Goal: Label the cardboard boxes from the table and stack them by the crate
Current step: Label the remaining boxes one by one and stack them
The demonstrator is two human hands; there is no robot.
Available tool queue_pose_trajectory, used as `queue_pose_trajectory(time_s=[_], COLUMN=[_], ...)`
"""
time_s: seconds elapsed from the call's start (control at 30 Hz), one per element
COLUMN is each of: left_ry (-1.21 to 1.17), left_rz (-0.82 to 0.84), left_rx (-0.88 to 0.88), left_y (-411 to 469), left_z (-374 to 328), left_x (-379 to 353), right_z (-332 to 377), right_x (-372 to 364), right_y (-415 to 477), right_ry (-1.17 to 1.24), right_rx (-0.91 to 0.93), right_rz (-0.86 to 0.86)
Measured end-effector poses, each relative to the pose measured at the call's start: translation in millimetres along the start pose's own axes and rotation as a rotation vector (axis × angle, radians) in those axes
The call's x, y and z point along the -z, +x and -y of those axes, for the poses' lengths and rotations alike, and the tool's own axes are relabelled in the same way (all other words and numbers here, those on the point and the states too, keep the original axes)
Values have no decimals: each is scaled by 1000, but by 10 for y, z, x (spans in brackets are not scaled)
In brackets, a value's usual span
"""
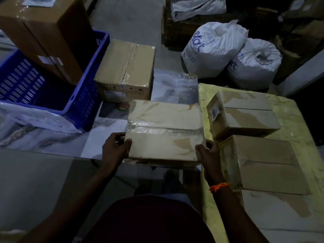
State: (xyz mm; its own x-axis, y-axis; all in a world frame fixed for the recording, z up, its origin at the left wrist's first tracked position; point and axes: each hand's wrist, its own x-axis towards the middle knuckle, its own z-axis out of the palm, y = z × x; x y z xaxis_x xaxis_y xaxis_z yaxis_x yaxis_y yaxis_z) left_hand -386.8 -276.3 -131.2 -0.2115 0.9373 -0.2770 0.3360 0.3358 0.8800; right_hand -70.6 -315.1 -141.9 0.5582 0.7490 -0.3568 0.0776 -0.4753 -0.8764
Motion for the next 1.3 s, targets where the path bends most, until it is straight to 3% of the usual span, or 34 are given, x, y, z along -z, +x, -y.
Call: queue_pose_trajectory(time_s=[0.17, 0.3, 0.43, 0.57, 0.9, 1.13, 1.3], left_ry=[80, 421, 714, 866, 931, 1017, 1035], left_rz=[-16, 20, 164, 290, 340, 179, 190], left_rx=[-66, -474, -680, -643, -609, -807, -818], left_y=[109, 257, 436, 527, 601, 384, 380], left_z=[28, -38, -255, -340, -343, 61, 93], left_x=[-52, -203, -460, -639, -697, -586, -590], right_z=[32, 121, 346, 427, 347, 27, 13], right_x=[-30, -304, -714, -960, -907, -626, -593], right_y=[30, 58, 147, 257, 362, 248, 262], right_ry=[-263, -638, -848, -1009, -1060, -1136, -1156], right_rx=[168, 552, 632, 650, 688, 773, 767], right_rz=[-52, -12, 215, 251, 283, 253, 287])
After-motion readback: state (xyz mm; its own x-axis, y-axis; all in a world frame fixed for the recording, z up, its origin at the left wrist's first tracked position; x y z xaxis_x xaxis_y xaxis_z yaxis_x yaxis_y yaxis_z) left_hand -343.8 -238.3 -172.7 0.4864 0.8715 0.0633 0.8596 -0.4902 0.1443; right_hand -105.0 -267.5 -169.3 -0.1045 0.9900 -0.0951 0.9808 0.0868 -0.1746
